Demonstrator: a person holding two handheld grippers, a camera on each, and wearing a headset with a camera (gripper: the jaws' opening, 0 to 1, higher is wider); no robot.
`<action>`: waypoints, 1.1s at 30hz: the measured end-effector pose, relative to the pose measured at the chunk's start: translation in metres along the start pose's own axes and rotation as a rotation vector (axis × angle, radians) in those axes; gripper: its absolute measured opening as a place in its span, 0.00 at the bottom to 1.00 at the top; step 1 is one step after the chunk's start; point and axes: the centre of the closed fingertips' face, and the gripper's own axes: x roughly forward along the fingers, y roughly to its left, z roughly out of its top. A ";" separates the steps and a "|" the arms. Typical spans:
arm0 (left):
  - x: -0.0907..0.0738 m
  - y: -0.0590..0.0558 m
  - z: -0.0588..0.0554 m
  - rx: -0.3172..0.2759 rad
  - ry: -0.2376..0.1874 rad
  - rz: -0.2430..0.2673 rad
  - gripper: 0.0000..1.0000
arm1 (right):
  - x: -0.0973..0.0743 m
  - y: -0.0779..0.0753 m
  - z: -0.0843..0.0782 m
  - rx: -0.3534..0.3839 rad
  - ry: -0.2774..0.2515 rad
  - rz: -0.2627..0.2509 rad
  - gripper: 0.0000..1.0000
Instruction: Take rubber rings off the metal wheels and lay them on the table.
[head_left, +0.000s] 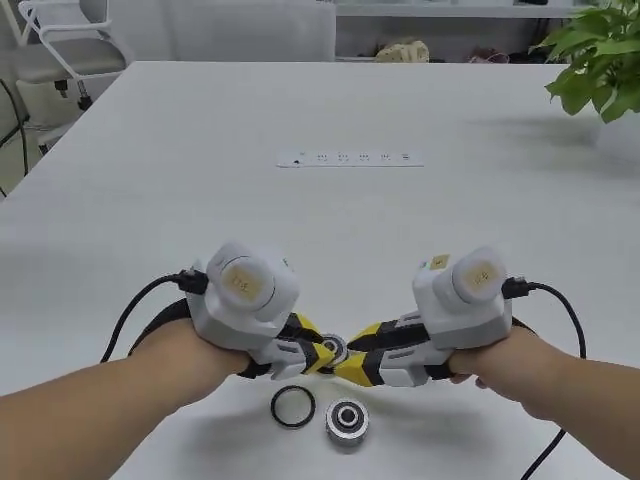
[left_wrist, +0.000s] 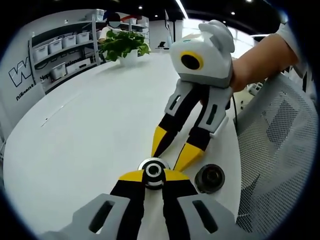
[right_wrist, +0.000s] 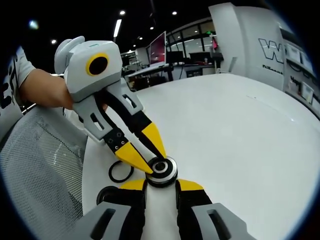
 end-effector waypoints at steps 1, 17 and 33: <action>0.000 0.000 0.000 0.000 0.000 0.000 0.07 | 0.000 0.000 0.000 -0.001 0.001 0.000 0.19; 0.000 0.000 0.000 -0.011 -0.001 0.006 0.07 | -0.004 -0.002 -0.005 0.022 0.002 -0.013 0.05; 0.000 -0.001 0.000 -0.009 -0.005 0.020 0.06 | -0.012 -0.016 -0.002 0.271 -0.057 -0.056 0.00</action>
